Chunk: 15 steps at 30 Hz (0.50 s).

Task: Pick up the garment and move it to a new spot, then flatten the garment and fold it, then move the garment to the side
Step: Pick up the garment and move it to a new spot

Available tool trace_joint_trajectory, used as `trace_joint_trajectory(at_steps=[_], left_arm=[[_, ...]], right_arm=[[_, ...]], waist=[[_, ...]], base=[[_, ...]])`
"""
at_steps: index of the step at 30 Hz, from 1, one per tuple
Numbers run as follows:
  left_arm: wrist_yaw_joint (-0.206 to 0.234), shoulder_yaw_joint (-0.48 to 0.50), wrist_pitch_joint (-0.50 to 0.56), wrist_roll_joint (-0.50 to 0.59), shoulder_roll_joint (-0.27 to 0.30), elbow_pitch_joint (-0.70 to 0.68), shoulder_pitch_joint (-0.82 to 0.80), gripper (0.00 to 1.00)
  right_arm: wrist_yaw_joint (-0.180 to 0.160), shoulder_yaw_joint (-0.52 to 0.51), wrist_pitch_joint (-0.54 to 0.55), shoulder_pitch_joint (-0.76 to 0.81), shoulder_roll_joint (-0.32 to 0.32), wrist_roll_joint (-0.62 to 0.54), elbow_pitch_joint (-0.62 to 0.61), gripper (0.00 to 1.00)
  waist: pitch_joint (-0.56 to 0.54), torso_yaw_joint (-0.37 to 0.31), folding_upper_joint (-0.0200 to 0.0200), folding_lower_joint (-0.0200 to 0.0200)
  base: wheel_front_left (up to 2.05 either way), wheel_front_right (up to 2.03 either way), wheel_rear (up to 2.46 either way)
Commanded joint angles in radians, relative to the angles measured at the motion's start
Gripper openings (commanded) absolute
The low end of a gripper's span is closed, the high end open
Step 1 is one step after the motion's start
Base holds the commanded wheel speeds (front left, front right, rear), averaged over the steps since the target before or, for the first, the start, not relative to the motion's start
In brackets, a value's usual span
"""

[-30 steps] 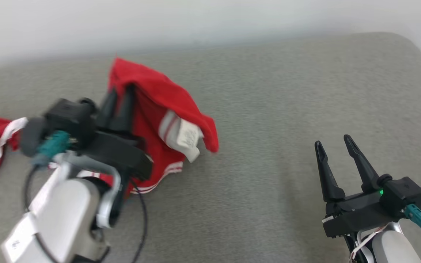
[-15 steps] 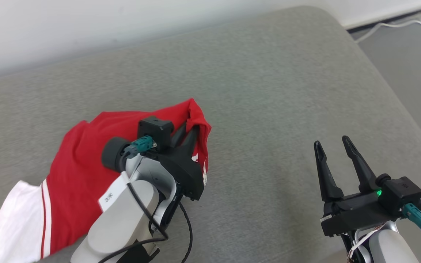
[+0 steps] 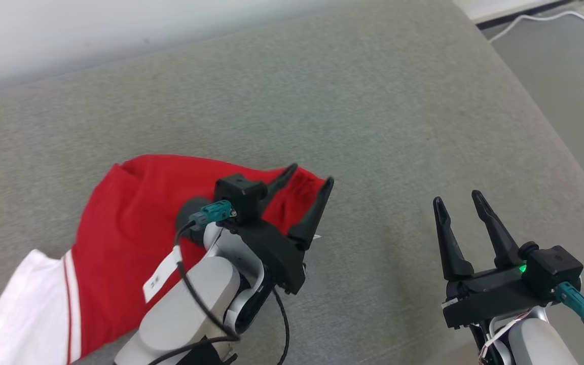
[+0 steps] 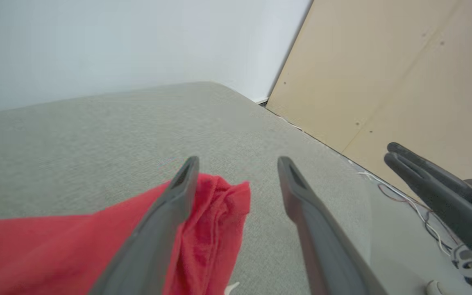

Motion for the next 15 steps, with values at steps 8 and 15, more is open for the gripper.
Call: trace_joint_trajectory(at_steps=[8,15], left_arm=[[0.136,0.103,-0.095,-0.001,0.106,-0.192,0.094,1.0],[0.29,0.272,-0.144,-0.024,0.253,-0.315,0.242,1.0]], right_arm=[[0.0,0.002,-0.007,-0.005,-0.002,-0.023,-0.018,1.0],[0.0,-0.006,0.0,0.012,-0.004,-0.036,-0.037,1.0]], waist=[[-0.075,0.132,-0.0001,-0.0002],[-0.11,0.214,-0.0001,-0.0002]], base=[[0.0,0.0,0.0],[0.0,0.0,0.0]])
